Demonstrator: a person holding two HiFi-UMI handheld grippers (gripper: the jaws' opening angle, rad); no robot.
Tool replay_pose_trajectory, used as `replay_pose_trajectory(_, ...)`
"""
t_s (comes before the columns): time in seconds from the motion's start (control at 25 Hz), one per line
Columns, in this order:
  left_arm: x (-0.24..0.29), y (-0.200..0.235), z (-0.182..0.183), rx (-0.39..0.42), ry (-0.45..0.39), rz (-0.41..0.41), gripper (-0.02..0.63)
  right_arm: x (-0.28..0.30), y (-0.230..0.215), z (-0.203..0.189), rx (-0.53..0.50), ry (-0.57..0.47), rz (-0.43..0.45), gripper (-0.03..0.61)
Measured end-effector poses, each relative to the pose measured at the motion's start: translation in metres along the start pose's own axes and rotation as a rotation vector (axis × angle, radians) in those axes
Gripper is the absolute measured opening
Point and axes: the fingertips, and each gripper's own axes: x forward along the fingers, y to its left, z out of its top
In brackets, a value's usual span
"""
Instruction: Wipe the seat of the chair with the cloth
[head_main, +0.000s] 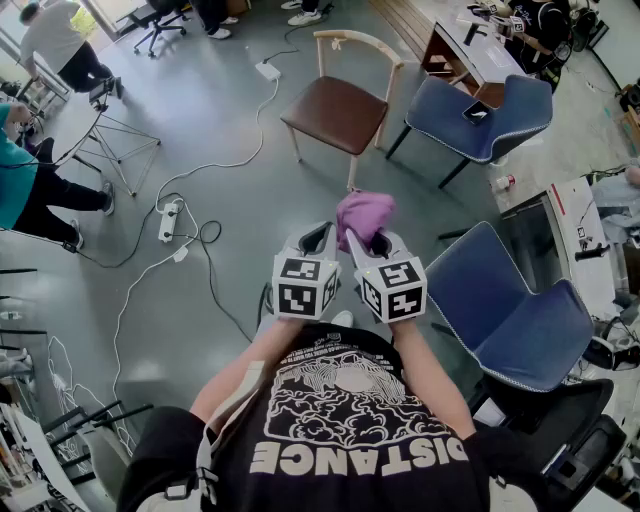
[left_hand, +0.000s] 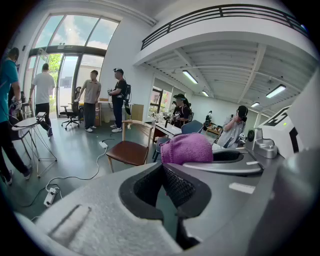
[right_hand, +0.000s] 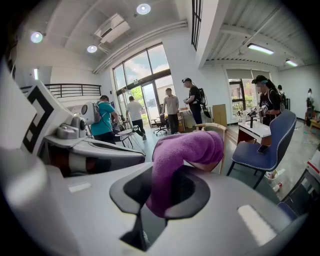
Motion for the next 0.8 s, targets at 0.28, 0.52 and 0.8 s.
replay_pose_trajectory(0.28,0.003,-0.006,0.006,0.003,-0.008,-0.005,-0.009,-0.002,-0.004,0.006,0.004,-0.012,0.005,0.061)
replay_pose_trajectory(0.52,0.004,-0.006,0.010,-0.002,-0.011,-0.012,-0.009,-0.003,-0.005,0.011,0.008,-0.025,0.012,0.061)
replay_pose_trajectory(0.8,0.017,0.001,0.008,-0.017,0.003,-0.034,-0.009,0.009,-0.014,0.006,0.026,-0.002,-0.010,0.061)
